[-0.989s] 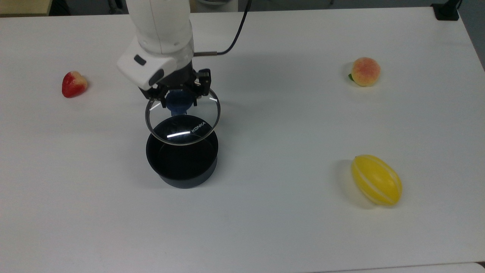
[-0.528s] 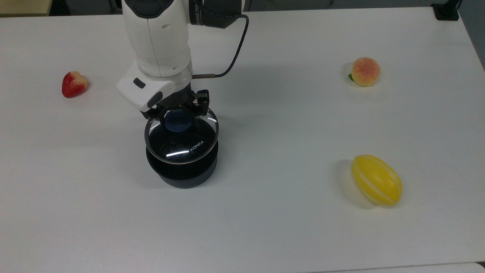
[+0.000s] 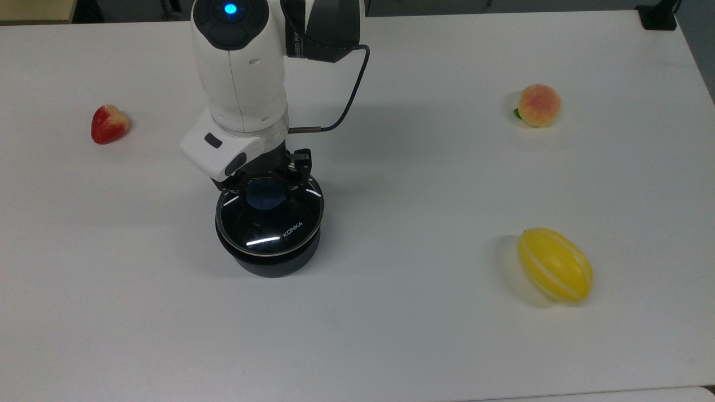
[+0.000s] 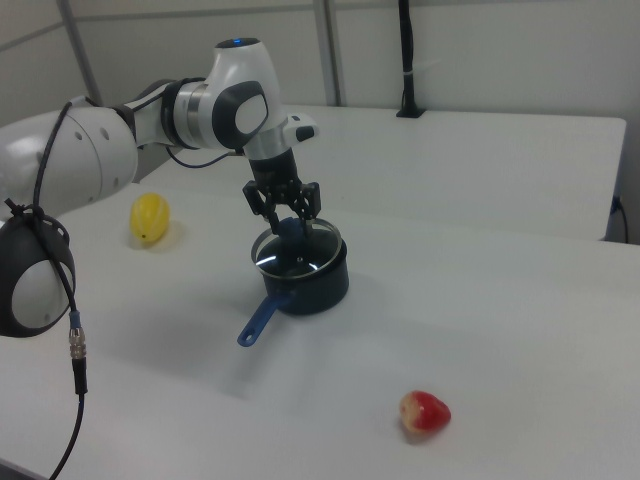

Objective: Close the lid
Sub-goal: 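Open the gripper to release the lid knob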

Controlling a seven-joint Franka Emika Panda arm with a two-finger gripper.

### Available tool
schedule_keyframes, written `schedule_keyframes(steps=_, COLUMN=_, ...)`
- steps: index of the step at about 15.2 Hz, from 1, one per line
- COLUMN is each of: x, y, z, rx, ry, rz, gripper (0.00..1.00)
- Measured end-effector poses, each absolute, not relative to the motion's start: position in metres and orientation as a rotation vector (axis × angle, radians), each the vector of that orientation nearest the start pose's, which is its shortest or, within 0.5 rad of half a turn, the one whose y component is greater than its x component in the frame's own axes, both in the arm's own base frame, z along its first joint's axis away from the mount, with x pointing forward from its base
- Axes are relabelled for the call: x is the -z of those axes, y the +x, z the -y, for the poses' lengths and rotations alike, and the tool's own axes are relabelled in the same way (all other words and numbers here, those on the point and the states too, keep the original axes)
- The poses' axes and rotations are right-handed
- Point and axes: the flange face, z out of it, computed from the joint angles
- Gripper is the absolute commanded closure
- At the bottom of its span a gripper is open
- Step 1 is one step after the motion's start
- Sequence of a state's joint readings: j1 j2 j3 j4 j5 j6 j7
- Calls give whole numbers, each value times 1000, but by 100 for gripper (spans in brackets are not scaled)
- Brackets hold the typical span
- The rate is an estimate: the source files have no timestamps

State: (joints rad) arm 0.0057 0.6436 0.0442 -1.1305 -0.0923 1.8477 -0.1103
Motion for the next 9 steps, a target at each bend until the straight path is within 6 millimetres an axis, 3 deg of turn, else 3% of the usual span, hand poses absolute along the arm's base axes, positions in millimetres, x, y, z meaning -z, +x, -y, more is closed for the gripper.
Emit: schedule_keyframes(steps=9, x=-439, y=745, z=-20, rx=124, ry=-3195, rz=276, gripper=87)
